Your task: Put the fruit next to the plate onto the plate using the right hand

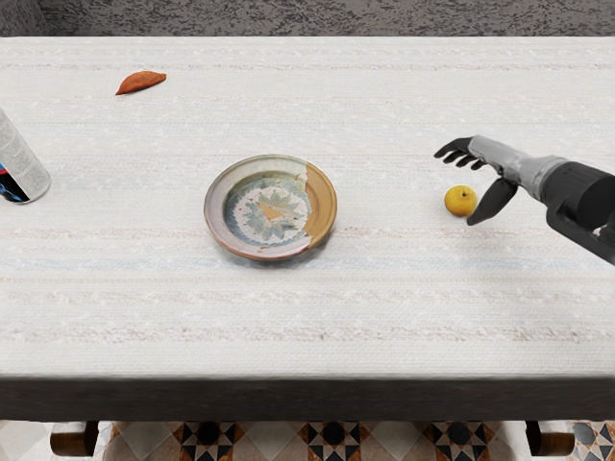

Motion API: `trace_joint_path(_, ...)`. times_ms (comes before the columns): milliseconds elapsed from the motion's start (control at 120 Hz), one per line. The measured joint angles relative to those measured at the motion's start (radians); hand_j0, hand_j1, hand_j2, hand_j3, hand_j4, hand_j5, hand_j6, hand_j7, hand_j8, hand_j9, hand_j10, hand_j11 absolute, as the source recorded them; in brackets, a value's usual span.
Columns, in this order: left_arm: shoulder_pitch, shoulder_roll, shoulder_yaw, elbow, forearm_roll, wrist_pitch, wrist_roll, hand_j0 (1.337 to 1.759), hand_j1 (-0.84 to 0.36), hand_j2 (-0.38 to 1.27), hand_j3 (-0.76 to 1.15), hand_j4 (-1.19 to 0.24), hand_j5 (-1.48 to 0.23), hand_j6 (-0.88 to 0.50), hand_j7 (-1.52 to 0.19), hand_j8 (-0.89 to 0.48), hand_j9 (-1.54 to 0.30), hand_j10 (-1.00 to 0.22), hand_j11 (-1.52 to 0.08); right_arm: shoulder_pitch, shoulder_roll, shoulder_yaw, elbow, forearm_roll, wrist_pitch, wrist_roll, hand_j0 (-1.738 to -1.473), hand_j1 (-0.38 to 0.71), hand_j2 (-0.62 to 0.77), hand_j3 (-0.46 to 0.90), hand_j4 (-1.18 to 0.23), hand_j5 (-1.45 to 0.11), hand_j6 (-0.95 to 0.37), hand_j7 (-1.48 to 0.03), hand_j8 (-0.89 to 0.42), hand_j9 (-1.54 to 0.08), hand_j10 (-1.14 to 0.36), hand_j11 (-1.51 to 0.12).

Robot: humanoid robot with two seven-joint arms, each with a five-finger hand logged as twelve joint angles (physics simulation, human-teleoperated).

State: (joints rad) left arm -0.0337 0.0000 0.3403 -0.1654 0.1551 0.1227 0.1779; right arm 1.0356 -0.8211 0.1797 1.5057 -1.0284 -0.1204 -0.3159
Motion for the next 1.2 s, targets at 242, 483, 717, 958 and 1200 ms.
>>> trace_joint_path(242,0.0,0.0,0.0,0.0,0.0,0.0,0.0,1.658,0.35,0.0,0.0,0.0,0.0,0.0,0.0,0.0,0.0,0.0,0.0,-0.006,0.058,-0.028,-0.068,-0.013,-0.042,0.0,-1.658,-0.02,-0.05,0.0,-0.28,-0.36,-0.28,-0.36,-0.28,-0.36,-0.28,-0.36)
trace_joint_path(483,0.0,0.0,0.0,0.0,0.0,0.0,0.0,1.658,0.35,0.0,0.0,0.0,0.0,0.0,0.0,0.0,0.0,0.0,0.0,-0.011,0.097,-0.031,-0.14,-0.008,-0.046,0.001,-1.658,-0.02,-0.05,0.0,-0.28,-0.36,-0.28,-0.36,-0.28,-0.36,-0.28,-0.36)
trace_joint_path(717,0.0,0.0,0.0,0.001,0.0,0.0,0.0,1.658,0.35,0.0,0.0,0.0,0.0,0.0,0.0,0.0,0.0,0.0,0.0,-0.023,0.121,-0.032,-0.182,0.0,-0.045,0.001,-1.658,-0.02,-0.05,0.0,-0.28,-0.36,-0.28,-0.36,-0.28,-0.36,-0.28,-0.36)
trace_joint_path(958,0.0,0.0,0.0,0.0,0.0,0.0,0.0,1.658,0.35,0.0,0.0,0.0,0.0,0.0,0.0,0.0,0.0,0.0,0.0,-0.029,0.163,-0.032,-0.243,0.001,-0.039,0.003,-1.658,-0.02,-0.05,0.0,-0.28,-0.36,-0.28,-0.36,-0.28,-0.36,-0.28,-0.36)
trace_joint_path(1200,0.0,0.0,0.0,0.0,0.0,0.0,0.0,1.658,0.35,0.0,0.0,0.0,0.0,0.0,0.0,0.0,0.0,0.0,0.0,-0.03,0.188,-0.032,-0.279,0.002,-0.038,0.002,-1.658,0.0,-0.06,0.0,-0.3,-0.38,-0.3,-0.38,-0.3,-0.38,-0.3,-0.38)
